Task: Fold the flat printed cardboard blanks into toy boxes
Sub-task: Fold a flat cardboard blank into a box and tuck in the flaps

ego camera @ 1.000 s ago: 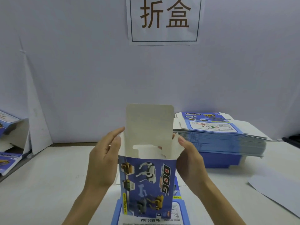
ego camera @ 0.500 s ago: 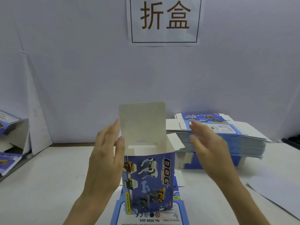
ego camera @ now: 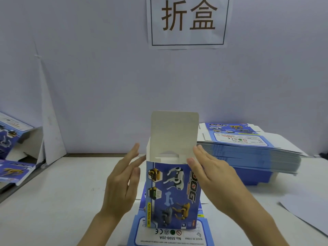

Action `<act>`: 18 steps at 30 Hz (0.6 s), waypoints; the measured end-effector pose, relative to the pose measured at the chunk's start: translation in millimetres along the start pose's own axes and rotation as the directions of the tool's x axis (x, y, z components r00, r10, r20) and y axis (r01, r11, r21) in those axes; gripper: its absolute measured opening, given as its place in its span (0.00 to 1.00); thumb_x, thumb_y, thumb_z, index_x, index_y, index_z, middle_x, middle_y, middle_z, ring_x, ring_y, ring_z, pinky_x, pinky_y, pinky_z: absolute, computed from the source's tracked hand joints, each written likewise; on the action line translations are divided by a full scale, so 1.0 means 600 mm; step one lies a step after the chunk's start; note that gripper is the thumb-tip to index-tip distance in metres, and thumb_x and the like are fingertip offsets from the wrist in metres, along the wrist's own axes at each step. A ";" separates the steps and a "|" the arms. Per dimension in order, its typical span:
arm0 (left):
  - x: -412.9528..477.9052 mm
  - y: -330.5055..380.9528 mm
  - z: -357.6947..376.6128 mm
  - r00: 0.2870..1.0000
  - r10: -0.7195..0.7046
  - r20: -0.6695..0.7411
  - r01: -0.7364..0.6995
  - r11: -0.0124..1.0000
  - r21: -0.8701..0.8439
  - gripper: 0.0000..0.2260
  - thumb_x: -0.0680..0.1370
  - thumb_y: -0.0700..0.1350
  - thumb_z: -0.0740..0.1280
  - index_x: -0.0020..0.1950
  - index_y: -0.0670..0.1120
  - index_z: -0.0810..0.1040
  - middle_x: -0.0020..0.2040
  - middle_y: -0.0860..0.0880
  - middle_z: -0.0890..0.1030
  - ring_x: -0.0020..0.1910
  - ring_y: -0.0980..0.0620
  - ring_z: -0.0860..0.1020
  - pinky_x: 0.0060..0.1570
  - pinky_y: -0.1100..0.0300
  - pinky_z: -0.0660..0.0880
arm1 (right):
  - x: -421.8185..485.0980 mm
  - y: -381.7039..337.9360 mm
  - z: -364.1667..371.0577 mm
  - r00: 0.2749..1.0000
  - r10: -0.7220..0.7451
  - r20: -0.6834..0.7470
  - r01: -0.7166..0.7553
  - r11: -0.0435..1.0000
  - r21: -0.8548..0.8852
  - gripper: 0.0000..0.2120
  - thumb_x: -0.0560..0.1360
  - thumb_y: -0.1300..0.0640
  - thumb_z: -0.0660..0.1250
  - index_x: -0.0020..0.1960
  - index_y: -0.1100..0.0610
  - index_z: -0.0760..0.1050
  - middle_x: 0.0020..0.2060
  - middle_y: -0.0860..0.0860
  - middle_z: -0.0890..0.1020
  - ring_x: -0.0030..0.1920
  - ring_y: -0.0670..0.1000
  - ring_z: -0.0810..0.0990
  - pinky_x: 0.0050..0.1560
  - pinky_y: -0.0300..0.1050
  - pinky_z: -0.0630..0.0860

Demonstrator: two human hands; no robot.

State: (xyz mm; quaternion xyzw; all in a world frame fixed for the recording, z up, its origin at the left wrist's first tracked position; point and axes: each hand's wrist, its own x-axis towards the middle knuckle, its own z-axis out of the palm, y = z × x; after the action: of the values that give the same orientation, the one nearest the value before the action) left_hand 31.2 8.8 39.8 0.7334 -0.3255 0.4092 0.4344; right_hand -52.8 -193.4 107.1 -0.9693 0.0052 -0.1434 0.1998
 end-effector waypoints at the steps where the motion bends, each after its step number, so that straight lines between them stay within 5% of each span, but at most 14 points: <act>1: 0.002 -0.003 0.000 1.000 -0.002 -0.003 0.002 1.000 0.003 0.13 0.83 0.48 0.54 0.64 0.47 0.72 0.70 0.45 0.68 0.67 0.49 0.71 0.52 0.44 0.80 | -0.001 -0.002 -0.003 1.000 -0.026 0.005 0.026 1.000 0.000 0.26 0.80 0.40 0.43 0.77 0.45 0.56 0.77 0.42 0.54 0.75 0.44 0.57 0.70 0.43 0.61; 3: 0.017 -0.003 -0.005 1.000 0.025 -0.004 -0.025 1.000 0.014 0.18 0.79 0.37 0.60 0.69 0.48 0.69 0.72 0.47 0.67 0.69 0.49 0.67 0.61 0.55 0.74 | -0.003 -0.006 -0.005 0.998 -0.059 0.002 0.059 0.998 -0.005 0.24 0.80 0.40 0.44 0.75 0.42 0.59 0.77 0.42 0.55 0.74 0.44 0.60 0.68 0.43 0.65; 6: 0.040 0.006 -0.014 0.972 0.178 0.156 -0.190 0.979 0.069 0.30 0.74 0.34 0.68 0.72 0.48 0.63 0.73 0.54 0.64 0.72 0.50 0.63 0.66 0.67 0.64 | -0.004 -0.009 -0.004 0.999 -0.035 0.002 0.036 0.999 -0.017 0.26 0.80 0.39 0.44 0.76 0.44 0.58 0.77 0.43 0.54 0.74 0.44 0.61 0.68 0.44 0.65; 8: 0.045 0.001 -0.022 0.950 0.255 0.181 -0.285 0.945 0.163 0.28 0.70 0.34 0.70 0.69 0.46 0.66 0.69 0.51 0.71 0.69 0.51 0.68 0.67 0.65 0.64 | -0.005 -0.009 -0.005 0.999 -0.036 0.015 0.036 0.999 -0.019 0.26 0.80 0.39 0.44 0.76 0.44 0.58 0.78 0.43 0.54 0.73 0.45 0.63 0.69 0.45 0.67; 11: 0.035 -0.012 -0.023 0.965 0.260 0.027 -0.260 0.941 0.216 0.17 0.74 0.40 0.70 0.62 0.46 0.71 0.59 0.46 0.77 0.60 0.52 0.74 0.64 0.66 0.67 | -0.005 -0.009 -0.009 0.999 -0.022 0.039 0.023 1.000 -0.021 0.28 0.80 0.38 0.45 0.77 0.45 0.54 0.78 0.43 0.52 0.74 0.47 0.62 0.71 0.47 0.65; 13: 0.014 -0.009 -0.002 0.978 0.167 -0.122 -0.149 0.979 0.142 0.11 0.79 0.48 0.63 0.60 0.47 0.73 0.57 0.48 0.78 0.58 0.56 0.75 0.61 0.67 0.70 | -0.004 -0.007 -0.005 0.999 0.008 0.047 -0.006 1.000 -0.026 0.28 0.80 0.39 0.45 0.78 0.47 0.52 0.78 0.44 0.51 0.75 0.47 0.60 0.71 0.46 0.62; 15: -0.013 0.006 0.028 0.973 -0.059 -0.224 0.046 0.997 -0.065 0.13 0.82 0.52 0.56 0.60 0.50 0.75 0.61 0.52 0.78 0.60 0.58 0.76 0.57 0.63 0.75 | -0.003 -0.007 0.007 0.998 0.050 -0.022 -0.048 0.996 0.070 0.25 0.81 0.42 0.47 0.75 0.49 0.61 0.77 0.46 0.59 0.71 0.46 0.66 0.67 0.44 0.65; 18: -0.049 0.034 0.066 0.913 -0.376 -0.157 0.272 0.850 -0.452 0.18 0.81 0.54 0.54 0.67 0.53 0.73 0.64 0.56 0.78 0.62 0.53 0.77 0.49 0.62 0.79 | -0.002 -0.022 0.042 0.925 0.211 -0.316 -0.046 0.888 0.459 0.16 0.82 0.52 0.54 0.65 0.52 0.74 0.58 0.51 0.81 0.47 0.39 0.77 0.41 0.32 0.69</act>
State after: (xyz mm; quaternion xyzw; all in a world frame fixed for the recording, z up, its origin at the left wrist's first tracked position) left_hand 13.4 -32.0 9.9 0.6122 -0.2220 0.3350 0.6810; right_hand -47.3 -171.3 89.7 -0.8532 0.0736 -0.3006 0.4198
